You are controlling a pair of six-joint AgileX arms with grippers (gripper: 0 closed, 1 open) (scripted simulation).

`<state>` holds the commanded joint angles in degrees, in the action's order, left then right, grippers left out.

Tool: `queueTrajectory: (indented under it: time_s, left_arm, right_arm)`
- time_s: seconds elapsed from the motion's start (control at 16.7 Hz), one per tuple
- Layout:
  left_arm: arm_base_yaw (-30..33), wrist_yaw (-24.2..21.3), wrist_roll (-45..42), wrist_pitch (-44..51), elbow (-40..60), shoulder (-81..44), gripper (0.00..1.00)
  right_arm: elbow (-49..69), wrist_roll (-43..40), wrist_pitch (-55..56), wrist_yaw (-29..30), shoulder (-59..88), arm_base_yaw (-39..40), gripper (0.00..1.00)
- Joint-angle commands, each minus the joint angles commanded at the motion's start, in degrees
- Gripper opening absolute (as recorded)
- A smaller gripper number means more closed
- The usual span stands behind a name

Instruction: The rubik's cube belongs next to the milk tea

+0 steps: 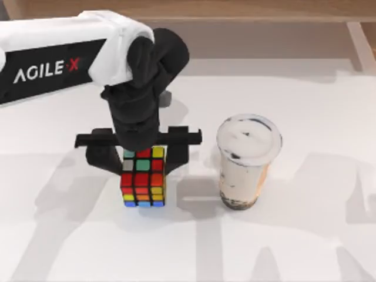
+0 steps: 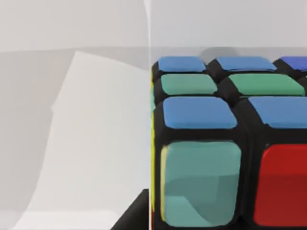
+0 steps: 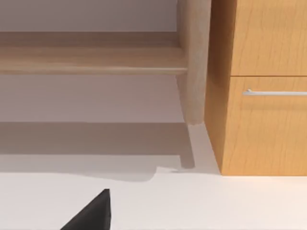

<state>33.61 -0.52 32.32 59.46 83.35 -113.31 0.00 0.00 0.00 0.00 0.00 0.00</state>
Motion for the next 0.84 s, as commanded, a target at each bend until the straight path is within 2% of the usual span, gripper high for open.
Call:
queueTrajectory:
  time_s: [0.48,0.84]
  left_arm:
    - [0.00,0.00,0.00,0.00,0.00,0.00,0.98]
    - [0.00,0.00,0.00,0.00,0.00,0.00,1.00]
  right_arm:
    - [0.00,0.00,0.00,0.00,0.00,0.00,1.00]
    - [0.00,0.00,0.00,0.00,0.00,0.00,1.00]
